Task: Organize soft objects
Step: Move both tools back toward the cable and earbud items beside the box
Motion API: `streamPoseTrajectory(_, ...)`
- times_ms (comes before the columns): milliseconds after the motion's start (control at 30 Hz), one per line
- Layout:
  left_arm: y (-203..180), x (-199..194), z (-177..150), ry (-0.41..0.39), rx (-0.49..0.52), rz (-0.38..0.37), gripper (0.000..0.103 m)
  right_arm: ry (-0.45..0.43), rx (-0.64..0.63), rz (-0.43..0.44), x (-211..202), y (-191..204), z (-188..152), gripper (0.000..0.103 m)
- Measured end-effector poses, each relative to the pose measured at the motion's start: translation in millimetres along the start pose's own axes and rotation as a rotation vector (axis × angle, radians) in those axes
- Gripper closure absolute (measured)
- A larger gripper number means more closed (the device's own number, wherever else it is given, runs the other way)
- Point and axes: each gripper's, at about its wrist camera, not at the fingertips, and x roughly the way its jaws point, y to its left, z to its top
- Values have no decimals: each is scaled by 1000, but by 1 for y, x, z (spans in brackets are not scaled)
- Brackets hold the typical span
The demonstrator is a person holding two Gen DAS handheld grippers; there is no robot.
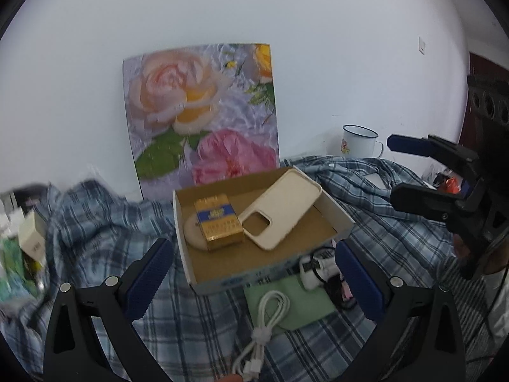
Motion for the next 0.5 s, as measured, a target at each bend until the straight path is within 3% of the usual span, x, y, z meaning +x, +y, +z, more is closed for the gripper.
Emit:
streamPoseTrajectory(100, 7, 4, -9, 22, -33, -22, 0, 33, 0, 28, 8, 2, -6, 0)
streamPoseTrajectory(300, 11, 21, -35, 84, -26, -39, 11, 112, -11, 63, 26, 6, -19, 0)
streamPoseTrajectory(367, 11, 28, -43, 120, -29, -53, 18, 132, -4, 64, 32, 4, -23, 0)
streamPoseTrajectory(433, 11, 34, -46, 152, -33, -72, 33, 159, 14, 75, 40, 2, -28, 0)
streamPoseTrajectory(500, 11, 36, -47, 164, -32, -63, 40, 190, 12, 80, 48, 2, -33, 0)
